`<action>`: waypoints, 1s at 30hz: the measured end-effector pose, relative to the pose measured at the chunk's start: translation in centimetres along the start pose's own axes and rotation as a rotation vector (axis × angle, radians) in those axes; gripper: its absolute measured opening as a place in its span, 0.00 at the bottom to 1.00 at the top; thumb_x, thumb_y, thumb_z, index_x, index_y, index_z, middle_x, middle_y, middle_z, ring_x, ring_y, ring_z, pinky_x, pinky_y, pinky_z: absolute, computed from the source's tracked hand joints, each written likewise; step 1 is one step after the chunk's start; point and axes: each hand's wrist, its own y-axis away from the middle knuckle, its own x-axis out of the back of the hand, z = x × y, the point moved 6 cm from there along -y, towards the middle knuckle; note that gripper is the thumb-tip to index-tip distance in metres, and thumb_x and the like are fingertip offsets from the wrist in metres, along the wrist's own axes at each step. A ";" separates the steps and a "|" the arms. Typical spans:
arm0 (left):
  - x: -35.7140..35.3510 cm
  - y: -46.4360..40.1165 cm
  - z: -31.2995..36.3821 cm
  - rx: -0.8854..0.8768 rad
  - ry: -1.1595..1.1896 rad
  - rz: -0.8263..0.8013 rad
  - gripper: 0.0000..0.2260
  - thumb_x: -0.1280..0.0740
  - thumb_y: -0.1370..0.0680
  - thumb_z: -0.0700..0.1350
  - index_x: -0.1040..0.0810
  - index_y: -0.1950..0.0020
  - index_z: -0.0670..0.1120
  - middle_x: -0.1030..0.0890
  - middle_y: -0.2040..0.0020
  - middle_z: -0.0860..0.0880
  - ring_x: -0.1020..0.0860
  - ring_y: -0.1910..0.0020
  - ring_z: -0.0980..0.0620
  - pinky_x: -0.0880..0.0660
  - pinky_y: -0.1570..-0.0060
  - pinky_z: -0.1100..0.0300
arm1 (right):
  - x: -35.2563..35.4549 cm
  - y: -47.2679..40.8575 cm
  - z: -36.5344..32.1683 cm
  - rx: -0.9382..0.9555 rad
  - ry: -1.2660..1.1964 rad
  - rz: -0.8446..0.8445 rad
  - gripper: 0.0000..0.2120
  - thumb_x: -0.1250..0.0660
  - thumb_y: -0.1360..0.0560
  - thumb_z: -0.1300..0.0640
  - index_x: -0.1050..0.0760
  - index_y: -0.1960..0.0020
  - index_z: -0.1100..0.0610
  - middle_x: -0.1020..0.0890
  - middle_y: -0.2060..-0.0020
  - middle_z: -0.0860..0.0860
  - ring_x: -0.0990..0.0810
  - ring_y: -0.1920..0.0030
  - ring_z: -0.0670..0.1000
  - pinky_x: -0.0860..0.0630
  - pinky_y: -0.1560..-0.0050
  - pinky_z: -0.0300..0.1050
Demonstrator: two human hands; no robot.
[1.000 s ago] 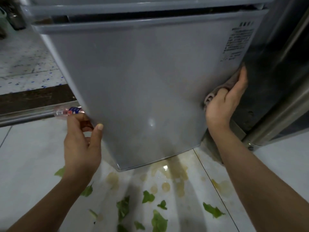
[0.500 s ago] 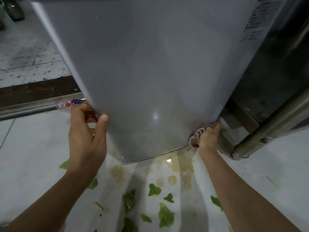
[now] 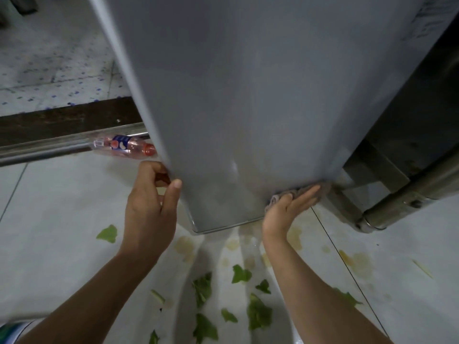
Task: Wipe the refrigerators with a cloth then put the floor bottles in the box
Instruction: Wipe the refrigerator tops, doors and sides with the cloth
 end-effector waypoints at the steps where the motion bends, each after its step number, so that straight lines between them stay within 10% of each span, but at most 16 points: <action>1: 0.0 0.0 0.0 0.004 0.000 -0.008 0.04 0.39 0.22 0.44 0.34 0.50 0.52 0.26 0.57 0.61 0.26 0.56 0.68 0.31 0.60 0.67 | -0.1 0.3 0.4 -0.066 -0.019 -0.005 0.31 0.52 0.23 0.64 0.60 0.23 0.61 0.61 0.24 0.60 0.59 0.25 0.52 0.50 0.40 0.16; 4: 0.0 0.0 0.1 0.003 -0.012 -0.028 0.04 0.39 0.22 0.45 0.34 0.50 0.52 0.26 0.57 0.61 0.26 0.57 0.63 0.31 0.62 0.68 | -1.4 2.2 -1.9 0.048 0.038 -0.031 0.33 0.50 0.24 0.64 0.60 0.23 0.58 0.63 0.24 0.58 0.62 0.24 0.51 0.53 0.27 0.34; 8: 0.4 -0.4 -0.2 0.039 0.002 -0.090 0.04 0.38 0.22 0.47 0.33 0.51 0.54 0.25 0.56 0.61 0.25 0.56 0.61 0.31 0.63 0.69 | -4.6 6.8 -6.3 0.365 0.037 -0.064 0.34 0.46 0.25 0.65 0.57 0.22 0.58 0.58 0.24 0.53 0.60 0.26 0.38 0.55 0.28 0.30; 16: 0.5 -0.9 -0.3 0.054 0.013 -0.132 0.04 0.37 0.23 0.49 0.32 0.51 0.54 0.25 0.57 0.62 0.25 0.56 0.64 0.31 0.62 0.70 | -3.5 6.9 -1.4 0.539 0.367 -0.195 0.33 0.40 0.25 0.66 0.55 0.27 0.59 0.57 0.27 0.61 0.56 0.25 0.58 0.51 0.25 0.53; 20: 0.7 -0.8 -0.1 0.010 -0.004 -0.119 0.05 0.36 0.23 0.48 0.33 0.53 0.54 0.25 0.58 0.62 0.26 0.58 0.67 0.31 0.63 0.71 | -4.6 8.3 -3.4 0.477 0.224 -0.178 0.36 0.44 0.25 0.66 0.60 0.24 0.56 0.63 0.25 0.58 0.64 0.25 0.49 0.58 0.26 0.36; 30: 2.1 -1.4 -1.7 0.081 0.086 -0.294 0.09 0.36 0.22 0.41 0.24 0.47 0.54 0.22 0.50 0.62 0.24 0.50 0.65 0.30 0.53 0.73 | -3.0 7.3 -1.2 1.321 0.788 -0.407 0.30 0.41 0.28 0.69 0.42 0.28 0.54 0.49 0.28 0.54 0.42 0.33 0.68 0.38 0.36 0.67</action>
